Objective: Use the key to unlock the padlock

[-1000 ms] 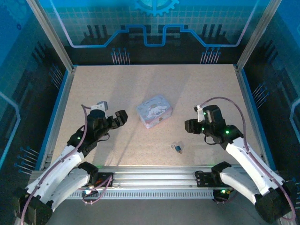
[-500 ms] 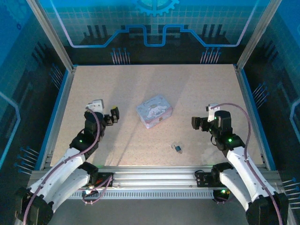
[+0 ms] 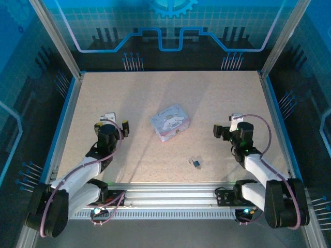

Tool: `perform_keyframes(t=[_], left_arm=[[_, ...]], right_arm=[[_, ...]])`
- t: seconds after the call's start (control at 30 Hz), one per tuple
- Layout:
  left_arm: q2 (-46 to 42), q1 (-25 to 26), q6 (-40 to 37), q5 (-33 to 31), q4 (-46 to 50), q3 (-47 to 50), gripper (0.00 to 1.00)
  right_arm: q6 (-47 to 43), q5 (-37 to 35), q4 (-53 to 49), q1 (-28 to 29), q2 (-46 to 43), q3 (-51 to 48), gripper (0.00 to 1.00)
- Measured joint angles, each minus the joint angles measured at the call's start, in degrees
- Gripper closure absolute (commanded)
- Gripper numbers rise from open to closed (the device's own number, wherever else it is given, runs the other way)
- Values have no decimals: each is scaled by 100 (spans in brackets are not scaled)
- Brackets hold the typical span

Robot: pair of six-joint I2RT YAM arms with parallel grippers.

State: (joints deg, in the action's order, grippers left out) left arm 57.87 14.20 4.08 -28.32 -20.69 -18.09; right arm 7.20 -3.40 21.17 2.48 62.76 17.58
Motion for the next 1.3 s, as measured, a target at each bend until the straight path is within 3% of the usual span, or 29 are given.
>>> perform_keyframes(t=[0.27, 0.73, 1.07, 1.3], left_arm=[[809, -238, -15, 531, -977, 208, 1], [1604, -756, -302, 1202, -2267, 216, 1], [3008, -1071, -472, 1773, -3495, 173, 1], [3123, -1290, -420, 2184, -3298, -210, 1]], right_arm=[[-258, 278, 1231, -2, 737, 9, 0], [-776, 297, 2326, 50, 1882, 129, 0], [-824, 321, 2295, 20, 2282, 575, 0], [-813, 365, 2216, 7, 2284, 649, 0]])
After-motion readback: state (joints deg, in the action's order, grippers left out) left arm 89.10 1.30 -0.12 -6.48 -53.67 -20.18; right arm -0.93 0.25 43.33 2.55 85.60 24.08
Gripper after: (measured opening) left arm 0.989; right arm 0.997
